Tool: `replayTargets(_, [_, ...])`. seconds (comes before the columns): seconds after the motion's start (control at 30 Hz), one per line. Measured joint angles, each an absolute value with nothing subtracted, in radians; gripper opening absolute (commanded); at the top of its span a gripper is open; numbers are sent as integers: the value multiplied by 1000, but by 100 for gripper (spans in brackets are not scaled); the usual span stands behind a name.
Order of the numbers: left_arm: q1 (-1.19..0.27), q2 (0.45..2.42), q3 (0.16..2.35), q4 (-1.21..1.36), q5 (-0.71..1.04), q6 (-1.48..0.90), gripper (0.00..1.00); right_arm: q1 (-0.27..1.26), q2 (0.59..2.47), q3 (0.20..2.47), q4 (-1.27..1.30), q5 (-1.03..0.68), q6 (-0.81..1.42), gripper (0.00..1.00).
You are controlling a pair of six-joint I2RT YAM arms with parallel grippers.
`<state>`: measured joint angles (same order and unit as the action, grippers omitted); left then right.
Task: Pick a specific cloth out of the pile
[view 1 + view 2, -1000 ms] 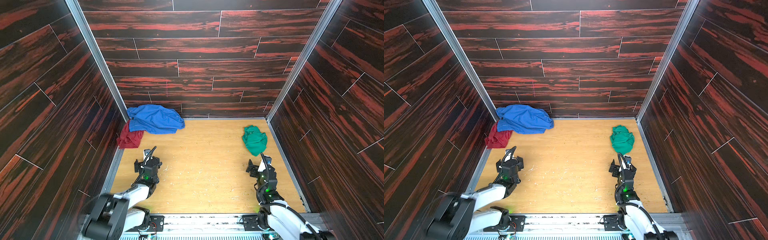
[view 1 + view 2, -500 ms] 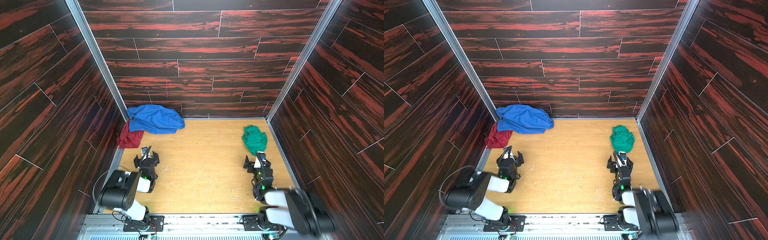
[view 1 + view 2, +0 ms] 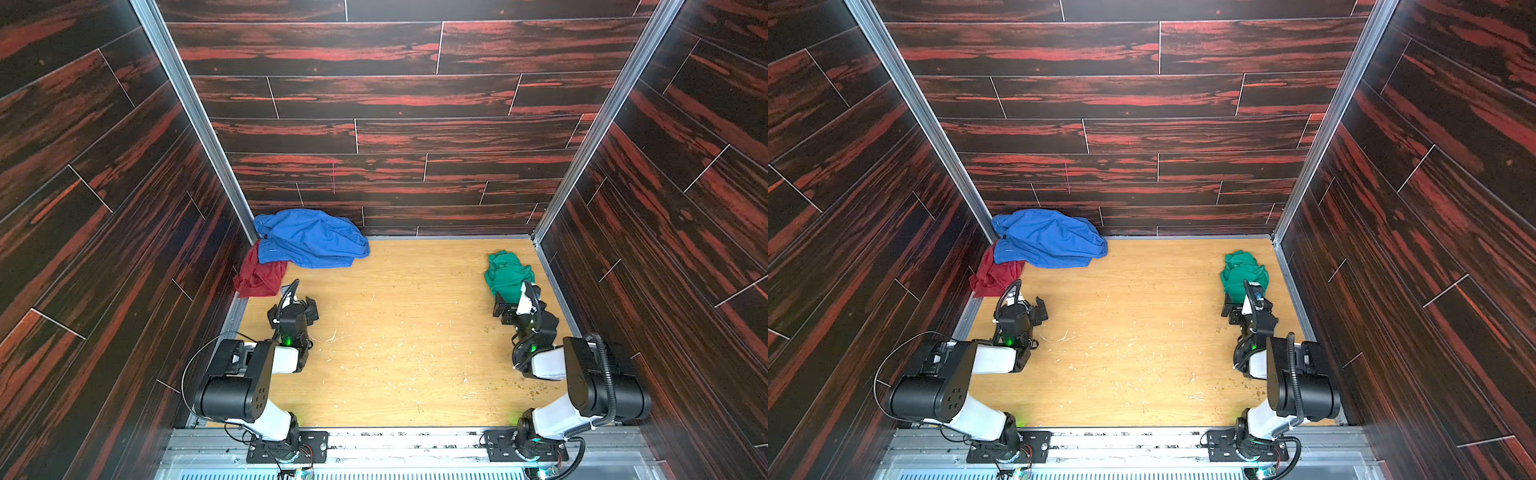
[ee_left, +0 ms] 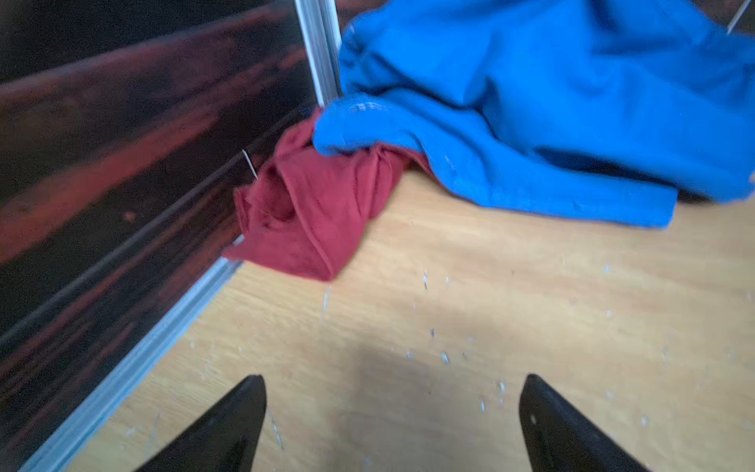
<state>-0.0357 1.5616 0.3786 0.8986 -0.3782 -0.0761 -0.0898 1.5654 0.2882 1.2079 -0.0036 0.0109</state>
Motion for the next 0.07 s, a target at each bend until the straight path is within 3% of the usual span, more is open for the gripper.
replayTargets(0.07, [-30, 1562, 382, 885, -368, -79, 99, -90, 1565, 286, 1192, -27, 15, 99])
